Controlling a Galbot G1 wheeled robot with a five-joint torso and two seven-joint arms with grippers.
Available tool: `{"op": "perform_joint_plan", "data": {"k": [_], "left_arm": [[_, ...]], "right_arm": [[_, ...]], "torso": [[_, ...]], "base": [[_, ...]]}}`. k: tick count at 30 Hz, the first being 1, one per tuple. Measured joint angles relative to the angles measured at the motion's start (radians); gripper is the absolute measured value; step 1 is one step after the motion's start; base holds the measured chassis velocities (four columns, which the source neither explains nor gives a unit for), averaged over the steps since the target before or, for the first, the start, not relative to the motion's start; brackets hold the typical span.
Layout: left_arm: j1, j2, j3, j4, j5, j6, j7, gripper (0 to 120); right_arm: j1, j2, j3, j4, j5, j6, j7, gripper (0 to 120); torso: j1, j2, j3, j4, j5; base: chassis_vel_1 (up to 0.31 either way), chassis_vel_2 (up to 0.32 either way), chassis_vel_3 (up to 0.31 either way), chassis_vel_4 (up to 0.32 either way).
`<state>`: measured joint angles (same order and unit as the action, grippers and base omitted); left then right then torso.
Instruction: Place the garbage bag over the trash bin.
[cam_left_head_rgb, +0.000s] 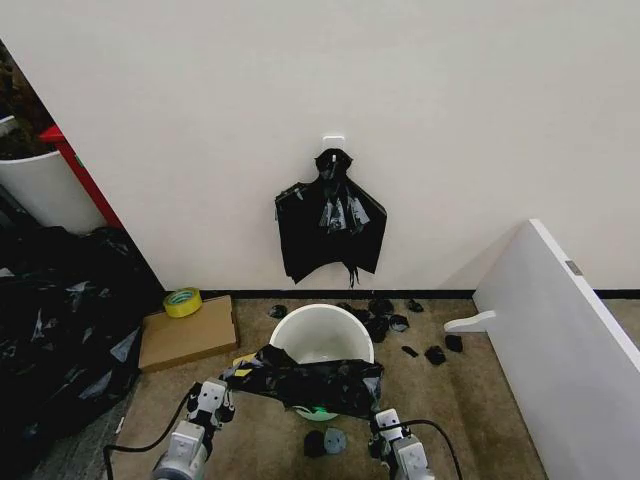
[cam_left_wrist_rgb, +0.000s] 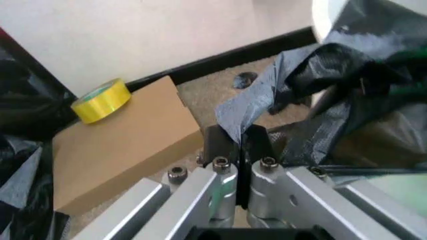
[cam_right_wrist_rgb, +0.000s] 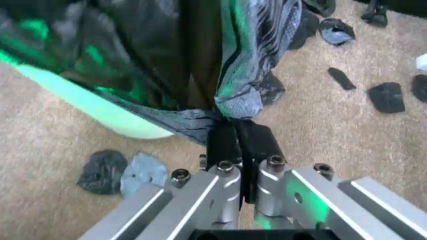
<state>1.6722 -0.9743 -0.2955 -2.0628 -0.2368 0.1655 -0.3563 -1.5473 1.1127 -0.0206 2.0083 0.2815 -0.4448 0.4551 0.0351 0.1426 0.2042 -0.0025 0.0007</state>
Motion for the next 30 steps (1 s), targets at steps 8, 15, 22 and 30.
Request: {"op": "perform_joint_plan", "data": {"k": [8, 15, 22, 30], "left_arm": [[-0.091, -0.049, 0.020, 0.091, -0.021, 0.000, -0.010, 0], [-0.101, -0.067, 0.016, 0.135, -0.015, -0.023, -0.002, 0], [-0.049, -0.053, -0.018, 0.101, -0.001, -0.046, 0.025, 16], [-0.021, -0.021, -0.066, 0.066, 0.002, -0.077, 0.066, 45]], "right_arm": [[0.041, 0.037, -0.006, -0.055, 0.013, 0.032, -0.001, 0], [0.033, 0.048, -0.008, -0.063, 0.001, 0.068, 0.001, 0], [-0.033, 0.015, -0.004, -0.014, -0.052, 0.133, -0.019, 11], [-0.128, -0.037, 0.028, 0.029, -0.117, 0.243, -0.069, 41]], "torso": [[0.000, 0.000, 0.000, -0.0001, -0.0001], [0.000, 0.000, 0.000, -0.0001, -0.0001], [0.000, 0.000, 0.000, -0.0001, 0.0001], [0.000, 0.000, 0.000, -0.0001, 0.0000]], "base": [[0.000, 0.000, 0.000, 0.000], [0.000, 0.000, 0.000, 0.000], [0.000, 0.000, 0.000, 0.000], [0.000, 0.000, 0.000, 0.000]]}}
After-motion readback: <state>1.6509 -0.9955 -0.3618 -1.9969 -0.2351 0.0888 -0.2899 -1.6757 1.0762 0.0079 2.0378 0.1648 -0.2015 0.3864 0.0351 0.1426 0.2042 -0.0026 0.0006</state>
